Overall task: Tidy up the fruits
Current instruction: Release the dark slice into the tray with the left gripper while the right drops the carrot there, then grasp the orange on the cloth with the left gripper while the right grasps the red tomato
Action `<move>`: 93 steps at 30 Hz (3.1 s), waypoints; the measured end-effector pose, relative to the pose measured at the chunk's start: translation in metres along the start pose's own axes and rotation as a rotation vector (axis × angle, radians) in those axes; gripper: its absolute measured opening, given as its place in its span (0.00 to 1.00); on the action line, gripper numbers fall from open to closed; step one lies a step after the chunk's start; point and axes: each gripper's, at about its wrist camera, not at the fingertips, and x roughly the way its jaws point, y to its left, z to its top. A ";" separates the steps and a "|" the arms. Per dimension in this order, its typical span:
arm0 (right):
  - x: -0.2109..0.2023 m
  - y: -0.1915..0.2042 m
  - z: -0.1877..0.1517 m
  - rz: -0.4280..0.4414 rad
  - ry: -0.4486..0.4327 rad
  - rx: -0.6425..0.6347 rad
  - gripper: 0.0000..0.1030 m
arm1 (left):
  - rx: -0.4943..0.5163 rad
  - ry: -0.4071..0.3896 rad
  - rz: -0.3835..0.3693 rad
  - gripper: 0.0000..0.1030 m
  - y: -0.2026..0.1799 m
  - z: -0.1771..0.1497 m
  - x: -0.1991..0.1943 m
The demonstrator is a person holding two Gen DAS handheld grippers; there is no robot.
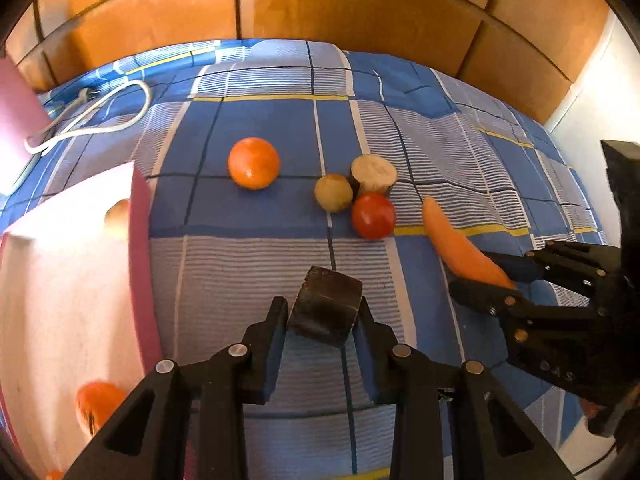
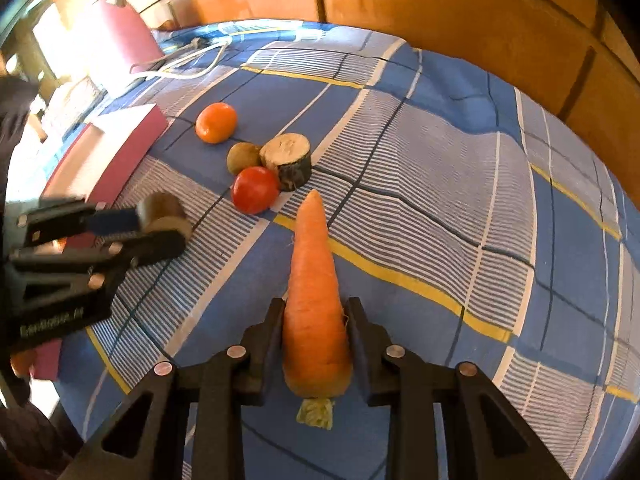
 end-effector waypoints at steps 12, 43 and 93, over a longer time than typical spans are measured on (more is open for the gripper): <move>-0.009 0.009 -0.014 0.018 -0.034 0.107 0.29 | -0.044 -0.085 -0.019 0.32 -0.001 -0.026 -0.049; -0.043 0.127 0.008 0.297 -0.101 0.068 0.29 | -0.397 -0.252 0.197 0.47 0.129 -0.107 -0.133; -0.026 0.030 -0.033 0.229 -0.171 0.431 0.32 | -0.257 -0.217 0.101 0.59 0.071 -0.097 -0.116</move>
